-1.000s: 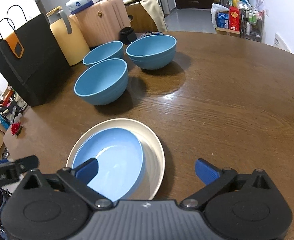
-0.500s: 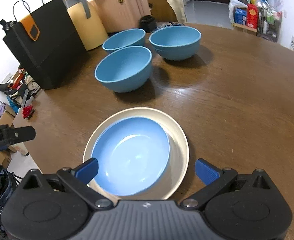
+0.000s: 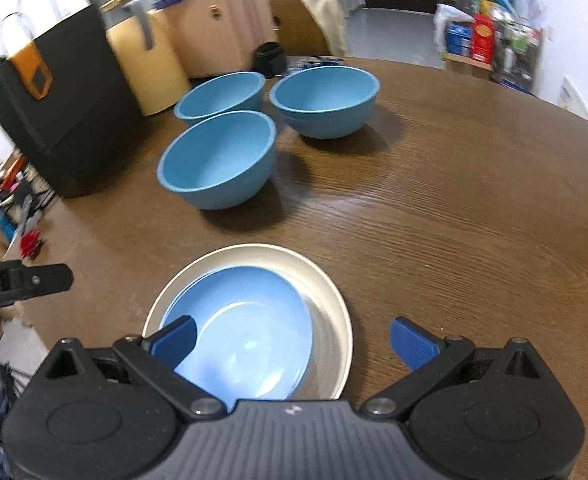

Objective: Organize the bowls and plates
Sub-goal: 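Pull both open grippers back and up from the plate stack, then move both grippers to the rim of the nearest light-blue bowl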

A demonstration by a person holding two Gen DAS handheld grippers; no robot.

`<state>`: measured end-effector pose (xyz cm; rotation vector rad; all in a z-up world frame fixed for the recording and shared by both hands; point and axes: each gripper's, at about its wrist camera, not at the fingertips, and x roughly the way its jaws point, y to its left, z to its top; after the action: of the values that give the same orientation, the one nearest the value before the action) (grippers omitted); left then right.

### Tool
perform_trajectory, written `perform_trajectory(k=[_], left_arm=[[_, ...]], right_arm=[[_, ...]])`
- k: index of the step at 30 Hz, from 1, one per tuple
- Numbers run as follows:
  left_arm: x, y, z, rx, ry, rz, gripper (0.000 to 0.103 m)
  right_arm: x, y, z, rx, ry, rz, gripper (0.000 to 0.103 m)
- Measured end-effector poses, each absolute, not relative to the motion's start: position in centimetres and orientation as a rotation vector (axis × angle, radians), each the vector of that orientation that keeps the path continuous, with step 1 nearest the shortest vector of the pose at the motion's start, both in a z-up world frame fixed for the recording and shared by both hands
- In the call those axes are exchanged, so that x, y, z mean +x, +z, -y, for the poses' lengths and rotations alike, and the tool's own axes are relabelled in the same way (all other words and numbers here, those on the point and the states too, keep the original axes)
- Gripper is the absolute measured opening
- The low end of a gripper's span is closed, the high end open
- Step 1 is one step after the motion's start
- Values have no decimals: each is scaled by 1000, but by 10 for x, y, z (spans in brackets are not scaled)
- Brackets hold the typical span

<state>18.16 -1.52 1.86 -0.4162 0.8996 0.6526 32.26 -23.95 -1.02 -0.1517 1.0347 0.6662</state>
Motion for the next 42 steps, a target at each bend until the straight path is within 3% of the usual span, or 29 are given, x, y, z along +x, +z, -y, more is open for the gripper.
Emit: perform_trajectory(k=[25, 42], left_arm=[[268, 6, -129, -258, 304, -964, 103], [342, -3, -136, -209, 217, -984, 103]], right_arm=[[342, 1, 135, 47, 239, -1054, 103], [389, 6, 97, 63, 147, -1034, 101]])
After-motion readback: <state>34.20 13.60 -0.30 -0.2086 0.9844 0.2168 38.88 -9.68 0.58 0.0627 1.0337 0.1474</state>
